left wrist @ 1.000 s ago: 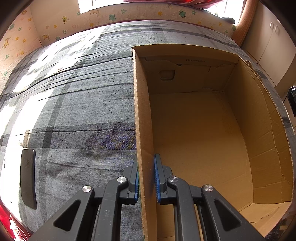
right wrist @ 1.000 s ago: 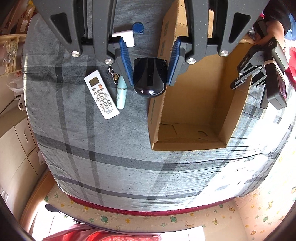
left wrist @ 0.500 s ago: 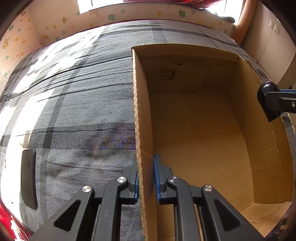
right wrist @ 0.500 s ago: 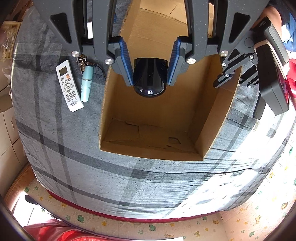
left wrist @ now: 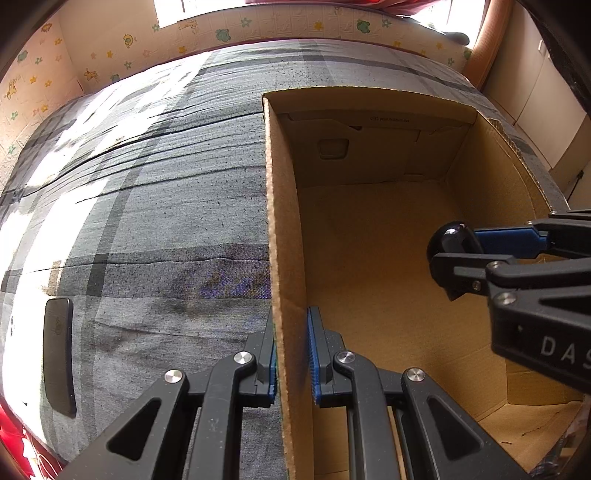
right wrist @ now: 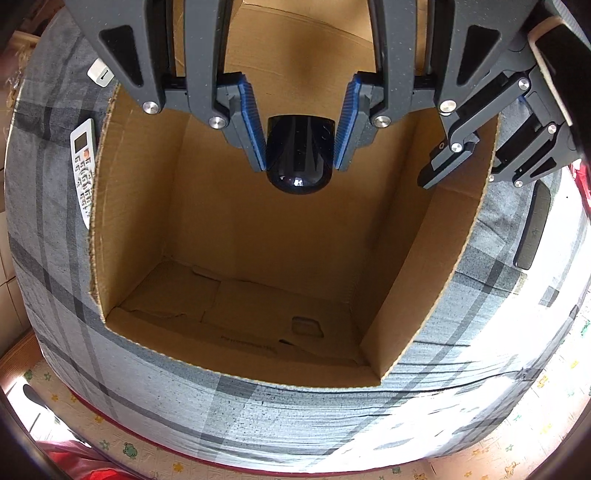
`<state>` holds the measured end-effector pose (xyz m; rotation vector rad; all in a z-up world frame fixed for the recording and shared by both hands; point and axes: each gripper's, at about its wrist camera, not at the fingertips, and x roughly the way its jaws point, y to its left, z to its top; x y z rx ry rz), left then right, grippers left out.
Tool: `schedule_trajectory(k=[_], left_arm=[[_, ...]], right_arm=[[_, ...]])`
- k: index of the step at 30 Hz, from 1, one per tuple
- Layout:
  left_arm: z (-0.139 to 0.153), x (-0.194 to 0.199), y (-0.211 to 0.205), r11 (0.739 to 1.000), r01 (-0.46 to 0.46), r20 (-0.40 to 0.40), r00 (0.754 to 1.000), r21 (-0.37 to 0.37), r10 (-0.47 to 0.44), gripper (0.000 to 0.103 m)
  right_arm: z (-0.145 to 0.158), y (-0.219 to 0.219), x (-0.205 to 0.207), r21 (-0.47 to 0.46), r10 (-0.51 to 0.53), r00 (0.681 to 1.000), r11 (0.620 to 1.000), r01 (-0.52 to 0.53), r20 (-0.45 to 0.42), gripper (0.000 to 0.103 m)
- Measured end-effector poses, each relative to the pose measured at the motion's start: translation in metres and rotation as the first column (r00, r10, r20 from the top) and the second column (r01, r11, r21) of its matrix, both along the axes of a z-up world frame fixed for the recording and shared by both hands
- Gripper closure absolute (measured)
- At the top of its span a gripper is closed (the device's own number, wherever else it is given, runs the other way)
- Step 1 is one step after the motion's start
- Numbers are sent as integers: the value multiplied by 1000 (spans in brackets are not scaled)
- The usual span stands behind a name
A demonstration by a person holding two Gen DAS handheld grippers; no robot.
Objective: Organize rigid objects
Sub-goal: 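Carry the black cap into the box and open the right gripper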
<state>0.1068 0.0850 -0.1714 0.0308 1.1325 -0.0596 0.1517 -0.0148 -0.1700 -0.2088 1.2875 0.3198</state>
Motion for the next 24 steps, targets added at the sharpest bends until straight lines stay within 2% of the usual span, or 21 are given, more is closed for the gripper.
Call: schedule_trajectory(k=[14, 22, 24], left_arm=[[-1, 0, 1, 1000, -3, -2, 1000, -6, 3, 89], [-2, 0, -1, 1000, -1, -3, 1000, 3, 1, 89], [-2, 0, -2, 1000, -2, -3, 1000, 4, 2, 89]], right_arm=[[-52, 13, 3, -53, 8, 995, 998, -14, -97, 62], [-47, 6, 4, -22, 5, 997, 1000, -7, -83, 61], [-42, 5, 5, -22, 5, 997, 1000, -6, -71, 57]])
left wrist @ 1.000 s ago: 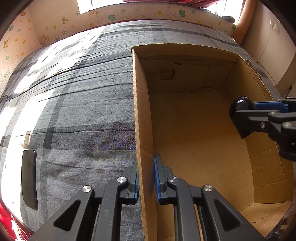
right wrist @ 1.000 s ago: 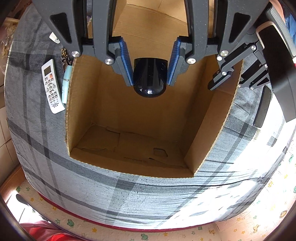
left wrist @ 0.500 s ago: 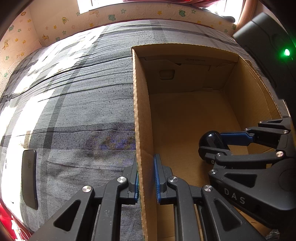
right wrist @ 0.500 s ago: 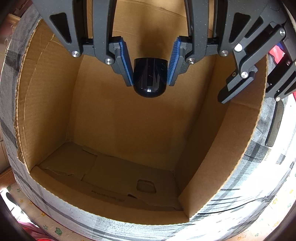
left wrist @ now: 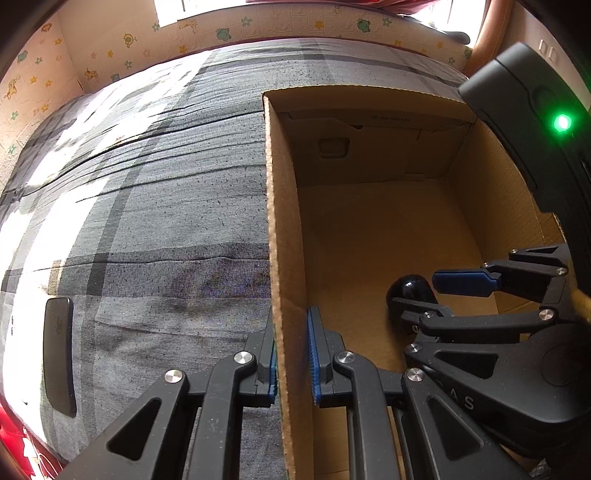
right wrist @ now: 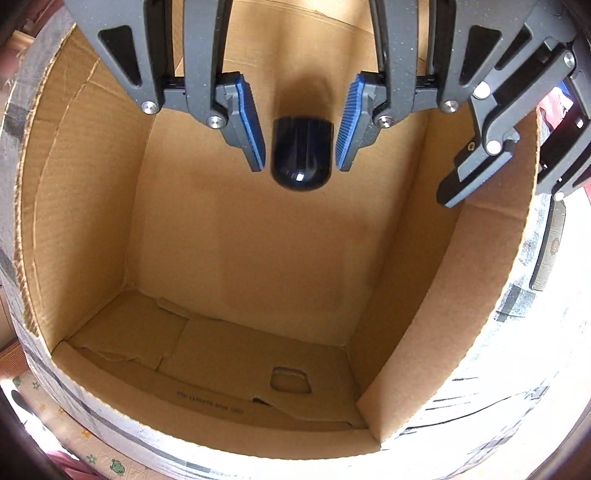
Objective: Organize rigid objects
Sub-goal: 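Carry the black cap into the box and open the right gripper, then move the right gripper back over the white chargers beside the remote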
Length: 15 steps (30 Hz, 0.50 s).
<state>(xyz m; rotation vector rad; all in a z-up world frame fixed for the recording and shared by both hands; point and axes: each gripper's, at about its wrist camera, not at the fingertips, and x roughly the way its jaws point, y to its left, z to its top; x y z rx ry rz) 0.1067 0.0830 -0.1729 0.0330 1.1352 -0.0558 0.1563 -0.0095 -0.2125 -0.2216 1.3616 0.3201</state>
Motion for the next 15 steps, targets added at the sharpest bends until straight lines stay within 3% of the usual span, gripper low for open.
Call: schedule_trajectory(k=[7, 15], left_arm=[[-1, 1, -1, 1000, 0, 0, 1000, 3, 0, 89], [-1, 1, -1, 1000, 1, 0, 1000, 9, -1, 89]], right_arm=[[18, -14, -1, 18, -14, 999, 1000, 13, 36, 48], [46, -34, -9, 30, 1, 995, 1000, -4, 95, 48]])
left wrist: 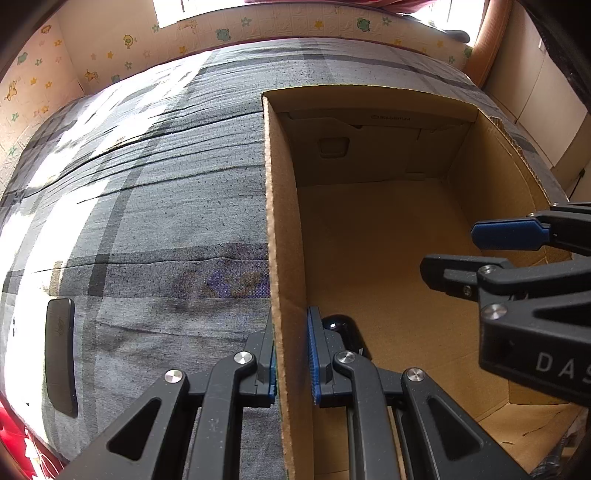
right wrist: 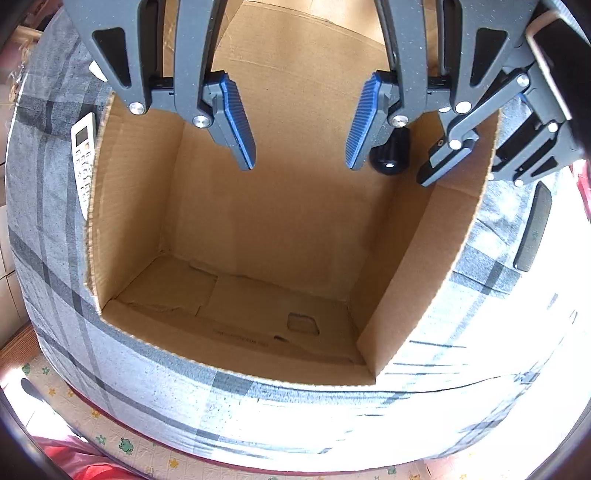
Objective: Organize rigid objects
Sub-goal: 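Move the right gripper back over the white chargers beside the remote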
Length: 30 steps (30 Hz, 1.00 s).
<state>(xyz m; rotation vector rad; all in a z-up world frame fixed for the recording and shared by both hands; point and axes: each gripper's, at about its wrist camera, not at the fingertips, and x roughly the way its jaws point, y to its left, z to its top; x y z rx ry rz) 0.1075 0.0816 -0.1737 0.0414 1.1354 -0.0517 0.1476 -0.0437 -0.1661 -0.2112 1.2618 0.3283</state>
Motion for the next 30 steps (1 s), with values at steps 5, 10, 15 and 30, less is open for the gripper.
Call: schedule_trajectory(k=[5, 10, 15, 30], left_arm=[[-1, 0, 0, 1000, 2, -1, 1000, 5, -2, 89], [-1, 0, -1, 1000, 2, -1, 1000, 7, -2, 89], [-1, 0, -1, 1000, 1, 0, 1000, 9, -1, 89], [0, 1, -2, 1000, -1, -1, 1000, 10, 1, 89]], right_arm=[[22, -12, -3, 13, -12, 999, 1000, 11, 31, 35], [46, -24, -6, 28, -25, 997, 999, 23, 78, 15], [75, -23, -6, 33, -57, 990, 998, 53, 131, 4], [103, -120, -12, 26, -188, 961, 982, 186, 204, 0]])
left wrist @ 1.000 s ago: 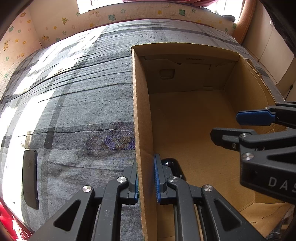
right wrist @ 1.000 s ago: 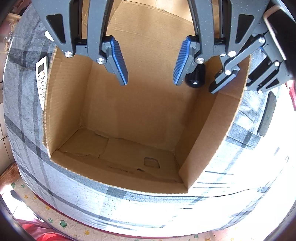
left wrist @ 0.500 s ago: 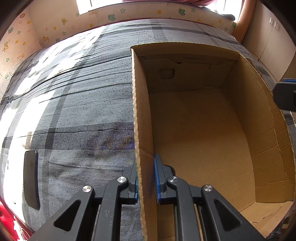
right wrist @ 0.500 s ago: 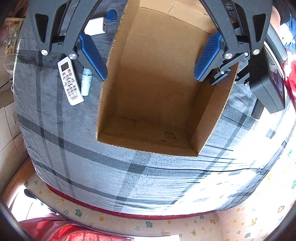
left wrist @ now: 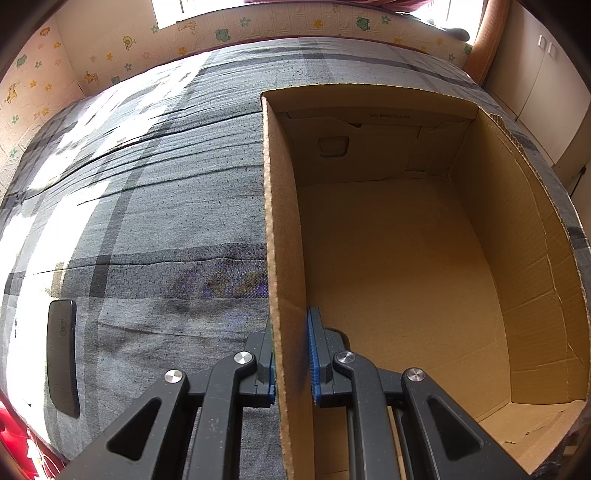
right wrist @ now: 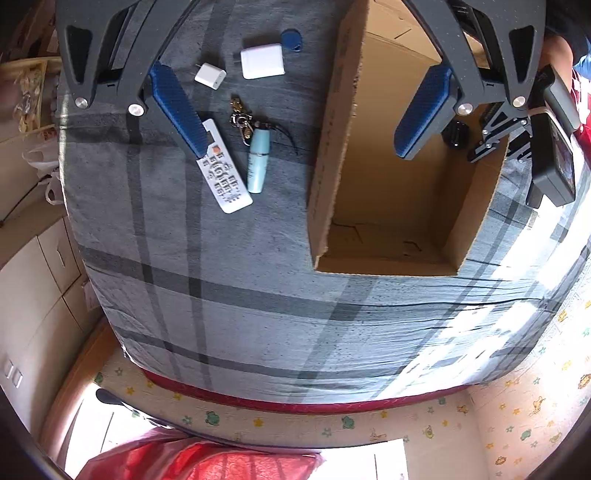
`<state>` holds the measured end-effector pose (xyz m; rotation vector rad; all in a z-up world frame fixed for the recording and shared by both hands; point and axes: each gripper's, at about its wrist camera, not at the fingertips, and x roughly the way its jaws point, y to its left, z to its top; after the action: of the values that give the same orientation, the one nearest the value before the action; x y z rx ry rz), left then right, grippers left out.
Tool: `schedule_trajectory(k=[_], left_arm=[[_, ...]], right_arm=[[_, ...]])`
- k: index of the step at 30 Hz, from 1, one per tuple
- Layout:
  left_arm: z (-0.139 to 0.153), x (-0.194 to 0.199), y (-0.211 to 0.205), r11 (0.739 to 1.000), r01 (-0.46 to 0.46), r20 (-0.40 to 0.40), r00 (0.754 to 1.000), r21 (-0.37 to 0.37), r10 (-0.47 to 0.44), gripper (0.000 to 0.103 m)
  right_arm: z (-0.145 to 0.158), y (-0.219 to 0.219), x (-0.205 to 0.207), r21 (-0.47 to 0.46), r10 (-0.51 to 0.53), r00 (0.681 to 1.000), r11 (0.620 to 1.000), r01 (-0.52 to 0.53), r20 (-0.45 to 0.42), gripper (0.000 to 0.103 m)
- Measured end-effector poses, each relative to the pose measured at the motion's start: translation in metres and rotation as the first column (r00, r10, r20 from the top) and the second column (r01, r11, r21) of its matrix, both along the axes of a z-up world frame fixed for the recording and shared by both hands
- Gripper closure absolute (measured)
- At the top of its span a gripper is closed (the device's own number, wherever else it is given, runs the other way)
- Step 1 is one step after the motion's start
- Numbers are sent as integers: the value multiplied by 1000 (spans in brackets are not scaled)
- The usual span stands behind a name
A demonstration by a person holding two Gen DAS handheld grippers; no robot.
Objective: Organize rigid objects
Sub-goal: 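Move the right gripper back over the white chargers beside the remote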
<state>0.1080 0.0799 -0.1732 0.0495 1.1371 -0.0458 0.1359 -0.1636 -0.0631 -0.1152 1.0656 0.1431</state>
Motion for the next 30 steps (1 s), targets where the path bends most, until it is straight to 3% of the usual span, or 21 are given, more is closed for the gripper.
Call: schedule_trajectory(k=[14, 30], left_arm=[[0, 0, 0, 1000, 0, 0, 1000, 1, 0, 89], [-2, 1, -2, 1000, 1, -2, 1000, 8, -1, 89]], right_arm=[[-50, -89, -3, -59, -194, 978, 980, 190, -72, 0], [-139, -138, -6, -44, -362, 909, 932, 361, -207, 0]])
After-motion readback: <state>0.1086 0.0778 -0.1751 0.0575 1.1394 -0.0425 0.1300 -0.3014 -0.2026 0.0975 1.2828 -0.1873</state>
